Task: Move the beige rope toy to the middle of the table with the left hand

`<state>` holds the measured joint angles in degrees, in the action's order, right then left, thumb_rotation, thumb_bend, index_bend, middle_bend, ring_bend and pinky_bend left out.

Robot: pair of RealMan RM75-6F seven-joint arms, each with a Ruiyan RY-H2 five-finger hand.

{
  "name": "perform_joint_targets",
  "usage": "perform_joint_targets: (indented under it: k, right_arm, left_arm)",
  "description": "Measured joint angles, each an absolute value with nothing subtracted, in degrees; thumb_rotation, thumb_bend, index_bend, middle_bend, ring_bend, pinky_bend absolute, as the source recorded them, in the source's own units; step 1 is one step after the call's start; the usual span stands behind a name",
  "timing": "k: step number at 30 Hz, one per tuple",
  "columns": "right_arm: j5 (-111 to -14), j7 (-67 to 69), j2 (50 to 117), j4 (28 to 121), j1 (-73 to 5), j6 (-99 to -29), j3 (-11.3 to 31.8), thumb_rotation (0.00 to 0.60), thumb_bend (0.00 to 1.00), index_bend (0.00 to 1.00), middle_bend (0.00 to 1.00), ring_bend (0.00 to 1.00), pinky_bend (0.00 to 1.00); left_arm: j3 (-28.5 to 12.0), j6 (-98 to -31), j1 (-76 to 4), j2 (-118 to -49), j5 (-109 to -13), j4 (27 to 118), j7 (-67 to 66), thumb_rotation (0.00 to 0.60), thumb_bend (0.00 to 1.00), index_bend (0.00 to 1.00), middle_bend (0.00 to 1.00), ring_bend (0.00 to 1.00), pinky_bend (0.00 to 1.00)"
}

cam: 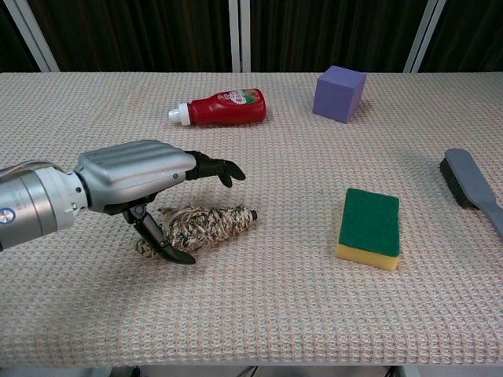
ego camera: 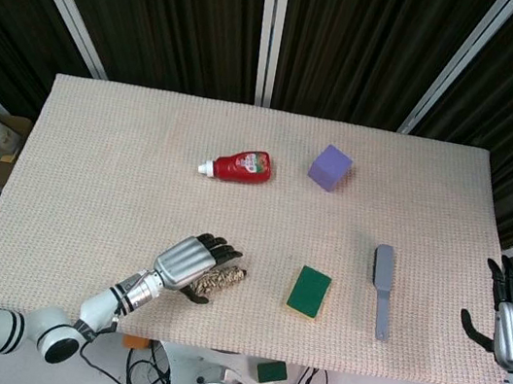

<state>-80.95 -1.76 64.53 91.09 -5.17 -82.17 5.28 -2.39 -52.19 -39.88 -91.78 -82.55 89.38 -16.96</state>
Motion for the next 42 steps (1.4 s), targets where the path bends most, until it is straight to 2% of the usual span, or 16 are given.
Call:
perform_joint_targets:
  k: [13,14,17,19,24,29,33,39,42]
  right_arm:
    - [-81.0,-1.1,64.9,90.2,-5.4,-81.7,5.3,0.583,0.33,0.00,0.00,0.00,0.00]
    - [-80.9,-1.1,64.9,90.1,-5.4,-81.6,5.3,0.583,0.33,0.00,0.00,0.00,0.00]
    - [-80.8,-1.0,65.0,89.9,-5.4,-81.6,5.3,0.583,0.33,0.00,0.00,0.00,0.00]
    - [-80.7,-0.9,65.0,89.8,-5.3,-81.6,5.3,0.583,0.33,0.00,0.00,0.00,0.00]
    - [-80.7,-0.8,64.8,89.7,-5.2,-81.7,5.2,0.585,0.33,0.00,0.00,0.00,0.00]
    - [-80.7,-1.1,64.8,89.9,-5.2,-81.7,5.2,0.584,0.33,0.00,0.00,0.00,0.00]
    - [-80.7,-1.3,65.0,90.0,-5.4,-81.4,5.2,0.585,0.33,0.00,0.00,0.00,0.00]
    - [-80.7,-1.5,65.0,90.0,-5.7,-80.9,5.3,0.584,0.33,0.00,0.00,0.00,0.00]
    - [-80.8,-1.6,64.9,90.2,-5.7,-81.1,5.4,0.584,0.33,0.00,0.00,0.00,0.00]
  left_arm:
    - [-2.3,-52.0,-40.4,-92.3,-81.0,89.2,-18.2,0.474,0.10,0.21,0.30,0.28,0.42]
    - [-2.3,-51.7,-40.5,-92.4,-80.7,89.1,-18.4,0.486,0.10,0.21,0.31,0.28,0.45]
    - [-2.2,-51.4,-40.7,-92.7,-80.3,88.7,-19.0,0.576,0.14,0.25,0.35,0.33,0.52]
    - [-2.1,-52.1,-40.7,-93.3,-80.5,88.2,-19.5,0.600,0.19,0.30,0.39,0.37,0.57]
    - [-1.8,-53.1,-40.6,-94.4,-81.2,86.8,-20.1,0.600,0.27,0.40,0.46,0.46,0.64]
    - [-1.6,-53.3,-40.6,-94.7,-81.4,86.5,-20.3,0.600,0.30,0.47,0.51,0.51,0.69]
    - [-1.7,-54.8,-40.5,-94.7,-82.7,86.4,-18.9,0.600,0.37,0.55,0.56,0.56,0.73]
    - [-2.5,-56.7,-40.4,-93.8,-84.6,86.9,-13.9,0.600,0.39,0.57,0.58,0.57,0.74]
    - [-4.4,-57.3,-41.2,-92.5,-85.3,87.0,-10.5,0.600,0.38,0.58,0.58,0.58,0.75]
